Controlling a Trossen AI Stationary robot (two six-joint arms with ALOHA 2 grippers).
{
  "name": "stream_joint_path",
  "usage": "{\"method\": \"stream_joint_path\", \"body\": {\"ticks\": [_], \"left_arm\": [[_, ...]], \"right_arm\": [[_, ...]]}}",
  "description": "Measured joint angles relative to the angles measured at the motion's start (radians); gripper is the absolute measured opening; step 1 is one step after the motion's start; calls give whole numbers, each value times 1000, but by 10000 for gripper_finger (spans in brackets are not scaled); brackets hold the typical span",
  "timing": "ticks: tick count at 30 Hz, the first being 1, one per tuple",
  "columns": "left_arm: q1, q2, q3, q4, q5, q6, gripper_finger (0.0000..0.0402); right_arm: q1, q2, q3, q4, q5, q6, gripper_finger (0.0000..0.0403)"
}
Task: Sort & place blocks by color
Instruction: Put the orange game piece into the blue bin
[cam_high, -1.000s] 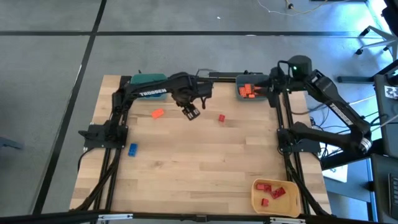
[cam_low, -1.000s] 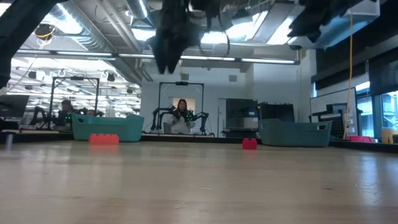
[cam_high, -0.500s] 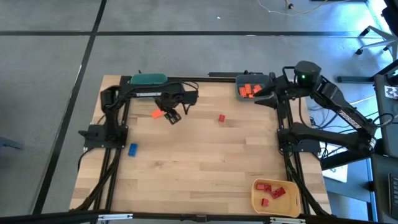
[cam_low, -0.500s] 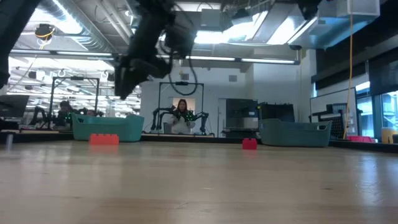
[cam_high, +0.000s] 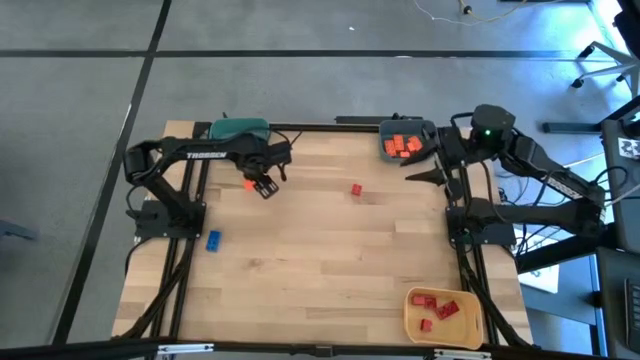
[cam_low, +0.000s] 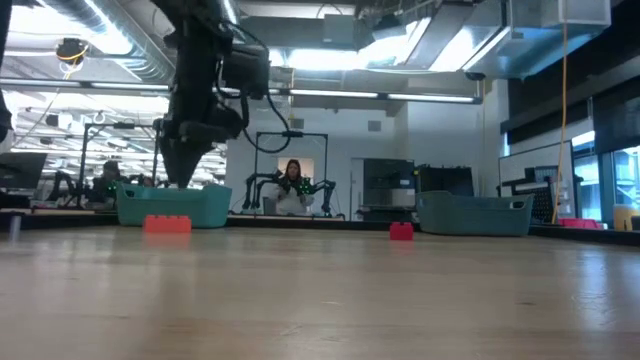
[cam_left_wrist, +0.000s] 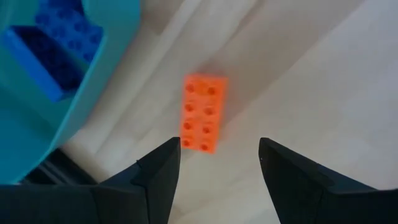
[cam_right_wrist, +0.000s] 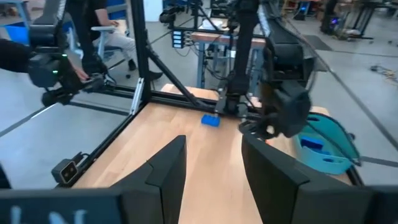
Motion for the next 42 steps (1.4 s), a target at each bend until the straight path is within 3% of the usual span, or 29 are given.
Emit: {"method": "stream_joint_path", "body": {"ticks": [10,27,42], "left_arm": [[71,-2,-148,170,47,54,211],[105,-6,-312,362,46,96,211],[94,-5,-330,401,31,97,211]], "right_arm": [[70,66,0,18,63,1,158],[77,105,0,63,75,55,159],[77,105,0,77,79,56,159]]}}
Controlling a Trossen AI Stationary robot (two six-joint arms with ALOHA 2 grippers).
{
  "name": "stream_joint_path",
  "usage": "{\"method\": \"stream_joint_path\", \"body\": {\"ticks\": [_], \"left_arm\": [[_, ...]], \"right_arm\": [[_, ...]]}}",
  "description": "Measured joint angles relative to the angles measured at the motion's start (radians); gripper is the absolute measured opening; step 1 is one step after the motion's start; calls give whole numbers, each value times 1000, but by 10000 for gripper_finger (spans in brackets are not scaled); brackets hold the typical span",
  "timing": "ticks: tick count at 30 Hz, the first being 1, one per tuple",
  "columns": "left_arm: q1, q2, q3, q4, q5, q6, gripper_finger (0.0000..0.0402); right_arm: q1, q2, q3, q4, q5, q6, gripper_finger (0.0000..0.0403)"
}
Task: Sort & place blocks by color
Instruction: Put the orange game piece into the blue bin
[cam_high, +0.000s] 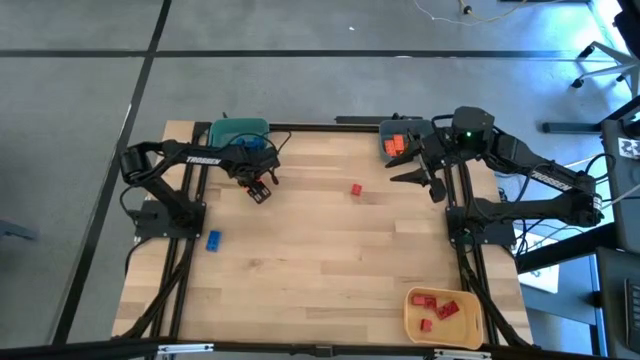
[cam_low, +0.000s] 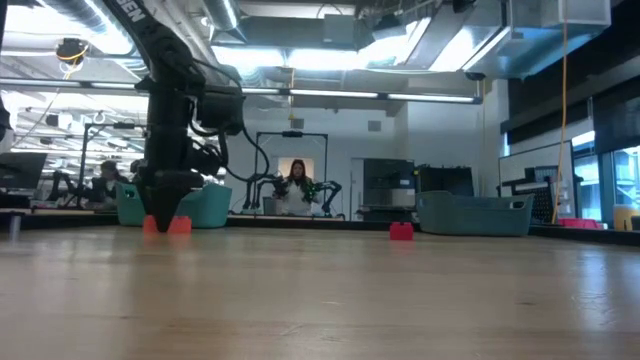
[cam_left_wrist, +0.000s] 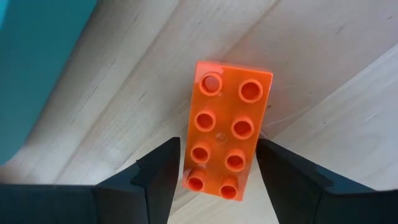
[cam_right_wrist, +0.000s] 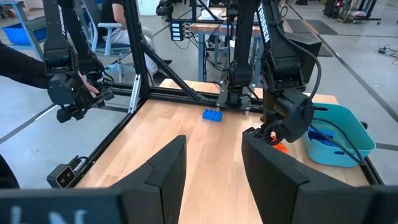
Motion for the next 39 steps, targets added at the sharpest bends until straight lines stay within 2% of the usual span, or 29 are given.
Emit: {"method": "stream_joint_path", "body": {"ticks": [5,10,21,27,34,39], "left_arm": [[2,1,-1,5,-8,0,190],[2,2,0,6,-8,0,130],[-10,10,41,-9,37,28,126],[-33,10,146,0,164,31,126],[-79,8,357,-4,284,58,126],[-118,8,546,-9,394,77,126]], "right_arm": [[0,0,0,-1,1,0,158],[0,0,0,-1,1,2,159],[0,0,0,-4,2,57,158],[0,0,0,-6,2,79,158],[0,0,0,-12,3,68,158],[6,6,0,-25,74,-58,158]]}}
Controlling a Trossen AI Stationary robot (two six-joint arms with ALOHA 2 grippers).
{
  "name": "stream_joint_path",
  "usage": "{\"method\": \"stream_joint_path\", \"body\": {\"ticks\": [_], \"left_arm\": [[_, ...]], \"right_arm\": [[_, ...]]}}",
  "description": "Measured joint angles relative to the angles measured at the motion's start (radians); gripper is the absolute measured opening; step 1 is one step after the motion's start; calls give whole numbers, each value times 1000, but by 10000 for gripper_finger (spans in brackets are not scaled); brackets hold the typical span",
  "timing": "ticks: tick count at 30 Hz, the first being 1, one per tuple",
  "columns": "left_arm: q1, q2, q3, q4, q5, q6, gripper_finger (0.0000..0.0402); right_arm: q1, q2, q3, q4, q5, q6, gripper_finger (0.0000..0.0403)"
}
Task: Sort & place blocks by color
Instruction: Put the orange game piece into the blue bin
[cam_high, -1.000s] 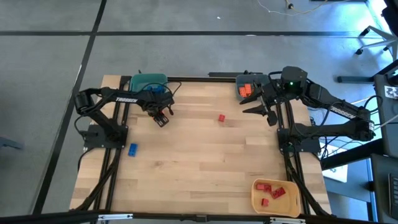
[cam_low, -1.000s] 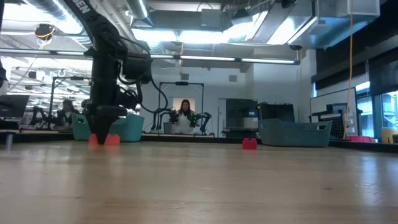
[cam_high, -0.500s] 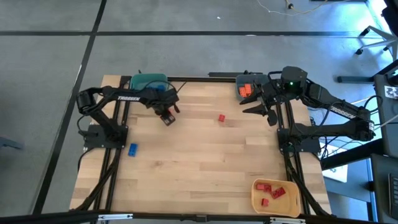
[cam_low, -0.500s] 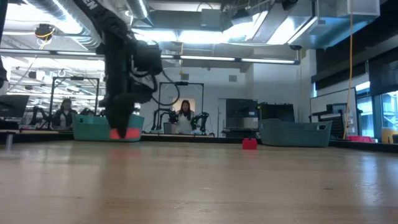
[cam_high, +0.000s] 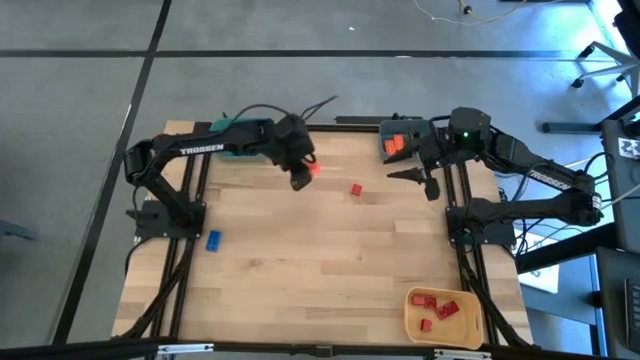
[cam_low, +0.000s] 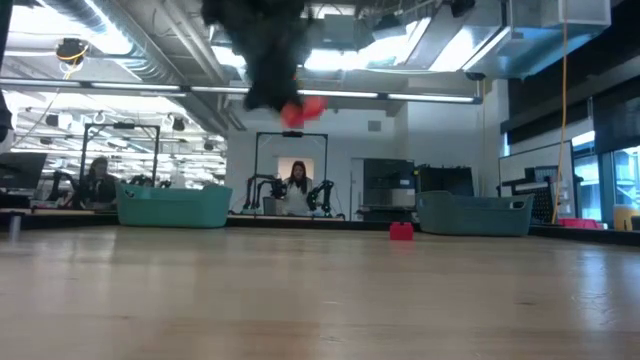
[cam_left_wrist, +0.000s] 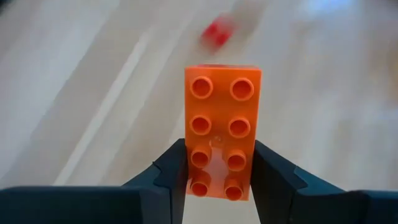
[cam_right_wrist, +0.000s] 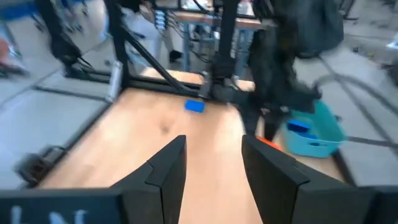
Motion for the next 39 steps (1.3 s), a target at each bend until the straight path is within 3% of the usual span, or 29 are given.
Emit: {"method": "stream_joint_path", "body": {"ticks": [7,12,22,39], "left_arm": [[-75,-3,245,6,100,-24,126],[-125,-3,324,4,130,-70,126],[-198,9,327,0,136,-170,126],[-252,68,327,49,174,-184,126]], "right_arm": [[69,63,0,-3,126,-224,158],[139,118,-1,62,251,-372,158],[217,187,-1,187,291,-545,158],[292,262,-1,247,293,-581,158]]}}
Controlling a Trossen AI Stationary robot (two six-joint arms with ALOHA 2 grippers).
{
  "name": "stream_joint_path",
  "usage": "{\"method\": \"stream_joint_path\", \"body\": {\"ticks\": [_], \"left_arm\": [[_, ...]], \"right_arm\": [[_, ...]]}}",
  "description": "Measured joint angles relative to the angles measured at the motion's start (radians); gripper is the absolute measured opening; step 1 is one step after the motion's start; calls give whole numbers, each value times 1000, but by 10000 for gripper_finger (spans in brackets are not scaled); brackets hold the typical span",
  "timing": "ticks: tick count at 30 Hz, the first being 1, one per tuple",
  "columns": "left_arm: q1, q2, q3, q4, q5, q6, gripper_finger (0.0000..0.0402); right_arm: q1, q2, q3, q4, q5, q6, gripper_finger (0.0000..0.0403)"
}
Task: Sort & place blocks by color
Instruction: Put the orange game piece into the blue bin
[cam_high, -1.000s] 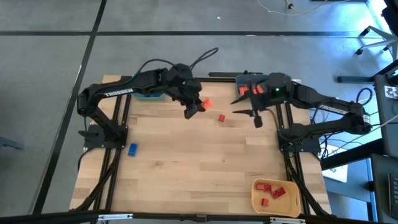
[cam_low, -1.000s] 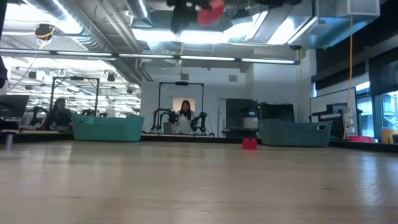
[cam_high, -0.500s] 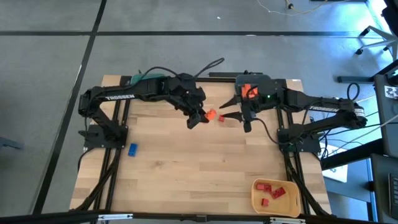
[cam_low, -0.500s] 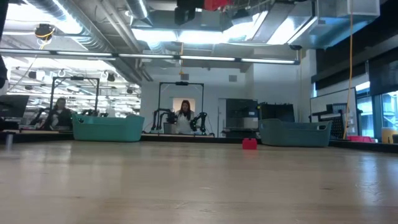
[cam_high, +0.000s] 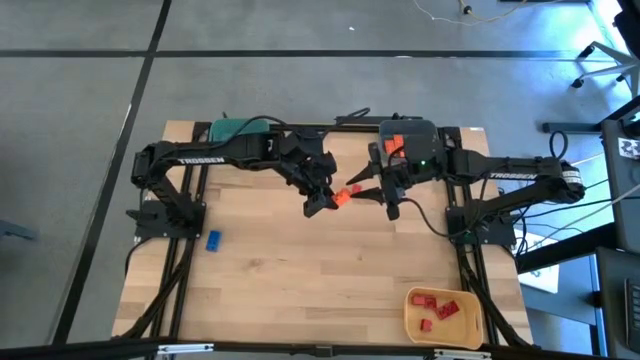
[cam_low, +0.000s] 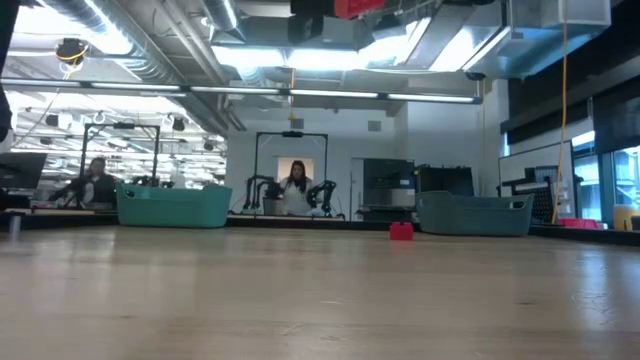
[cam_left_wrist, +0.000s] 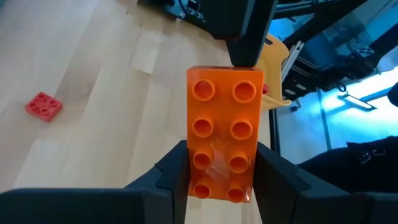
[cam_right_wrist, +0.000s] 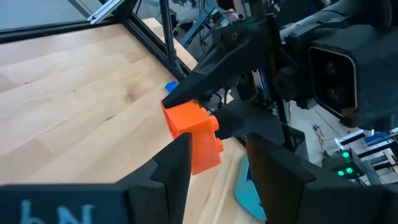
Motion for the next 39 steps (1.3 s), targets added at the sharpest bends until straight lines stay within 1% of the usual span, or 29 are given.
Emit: {"method": "stream_joint_path", "body": {"ticks": [9,22,30,35,39], "left_arm": [[0,0,0,-3,24,0,126],[2,-1,0,4,18,0,126],[-17,-1,0,4,23,-1,126],[-33,-2,0,50,27,-2,126],[-33,-2,0,57,43,-3,126]], "right_arm": [[27,0,0,0,-5,2,158],[28,-2,0,-10,-11,3,158],[28,1,0,0,-9,1,158],[28,14,1,2,-13,1,158],[28,29,1,16,-36,0,158]]}}
